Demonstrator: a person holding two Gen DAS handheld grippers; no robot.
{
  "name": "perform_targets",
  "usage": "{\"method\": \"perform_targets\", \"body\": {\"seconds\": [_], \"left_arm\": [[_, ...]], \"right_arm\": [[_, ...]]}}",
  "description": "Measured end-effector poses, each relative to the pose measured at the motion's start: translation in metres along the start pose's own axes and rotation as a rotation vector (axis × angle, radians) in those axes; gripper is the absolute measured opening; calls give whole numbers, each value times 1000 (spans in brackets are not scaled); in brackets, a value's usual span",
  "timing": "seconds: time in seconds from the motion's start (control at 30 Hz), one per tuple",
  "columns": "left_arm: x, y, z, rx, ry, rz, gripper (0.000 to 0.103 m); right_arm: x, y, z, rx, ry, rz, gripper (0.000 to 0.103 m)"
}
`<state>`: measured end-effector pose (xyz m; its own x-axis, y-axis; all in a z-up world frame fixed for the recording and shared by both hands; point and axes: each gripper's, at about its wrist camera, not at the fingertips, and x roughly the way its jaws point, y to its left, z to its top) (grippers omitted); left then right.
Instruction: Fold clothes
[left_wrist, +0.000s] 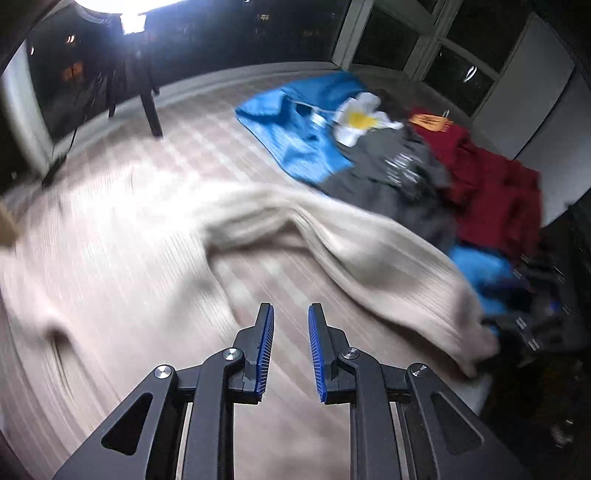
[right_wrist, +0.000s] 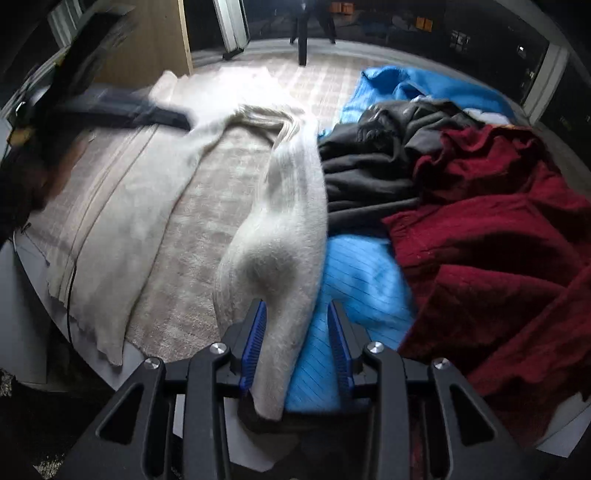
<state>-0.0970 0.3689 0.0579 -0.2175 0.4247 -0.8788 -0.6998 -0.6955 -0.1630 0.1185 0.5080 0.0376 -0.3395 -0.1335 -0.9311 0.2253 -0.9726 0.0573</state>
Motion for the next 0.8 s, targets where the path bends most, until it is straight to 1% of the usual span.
{"method": "perform_targets", "body": {"seconds": [0.03, 0.1, 0.17, 0.2, 0.3, 0.43, 0.63, 0.7, 0.73, 0.8], "left_arm": [[8, -1, 6, 33, 9, 6, 20], [23, -3, 17, 98, 26, 18, 20], [39, -4, 28, 163, 44, 30, 20], [47, -5, 34, 196, 53, 36, 20], [51, -14, 39, 291, 60, 12, 20], [64, -15, 45, 337, 84, 9, 21], [83, -18, 53, 403, 120, 6, 20], [89, -19, 56, 425, 132, 4, 14], [92, -19, 58, 436, 138, 4, 9], [86, -13, 53, 425, 147, -11, 8]], "right_arm": [[4, 1, 1, -2, 11, -9, 36], [13, 4, 2, -9, 31, -30, 40], [13, 7, 1, -24, 40, -64, 40], [8, 3, 1, -1, 29, -59, 40], [-3, -7, 3, 52, 10, -48, 40], [-4, -20, 8, 82, 24, -42, 40], [9, -17, 11, 101, 53, -25, 40], [10, -17, 11, 103, 64, -18, 40], [10, -17, 11, 104, 68, -11, 40], [10, -17, 10, 114, 67, 14, 40]]}}
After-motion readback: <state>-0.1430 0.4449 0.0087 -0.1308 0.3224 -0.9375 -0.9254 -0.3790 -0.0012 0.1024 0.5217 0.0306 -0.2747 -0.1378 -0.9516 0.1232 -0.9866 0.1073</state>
